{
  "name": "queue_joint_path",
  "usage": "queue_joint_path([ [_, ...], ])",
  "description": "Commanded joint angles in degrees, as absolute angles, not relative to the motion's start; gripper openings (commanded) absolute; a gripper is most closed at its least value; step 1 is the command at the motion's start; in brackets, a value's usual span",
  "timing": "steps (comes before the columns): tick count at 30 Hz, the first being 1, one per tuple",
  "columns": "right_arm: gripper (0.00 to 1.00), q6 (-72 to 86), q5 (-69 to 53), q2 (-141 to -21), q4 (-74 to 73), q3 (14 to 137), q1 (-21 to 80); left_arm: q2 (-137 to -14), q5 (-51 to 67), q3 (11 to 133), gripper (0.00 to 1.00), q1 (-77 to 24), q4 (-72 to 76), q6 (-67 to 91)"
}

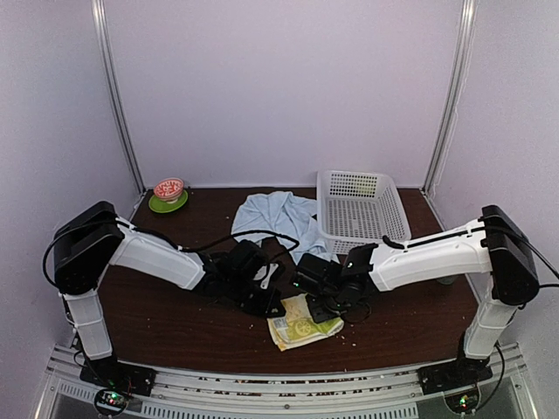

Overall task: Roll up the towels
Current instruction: Roll the towel at the center of the board.

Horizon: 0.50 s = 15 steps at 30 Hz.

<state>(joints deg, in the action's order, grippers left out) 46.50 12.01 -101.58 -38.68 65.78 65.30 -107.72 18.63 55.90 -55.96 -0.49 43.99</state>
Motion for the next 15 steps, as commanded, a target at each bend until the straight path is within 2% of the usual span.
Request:
queue_joint_path([
  [1, 0.07, 47.2, 10.97, -101.23, -37.4, 67.16, 65.74, -109.15, 18.9, 54.28, 0.0, -55.67, 0.04, 44.04],
  [4, 0.13, 47.38, 9.79, -101.0, -36.36, 66.92, 65.88, -109.15, 18.94, 54.14, 0.0, -55.67, 0.26, 44.12],
  [15, 0.2, 48.46, 4.64, -99.39, -30.26, 65.1, 65.93, -109.33, 18.98, 54.04, 0.0, -55.67, 0.22, 44.1],
])
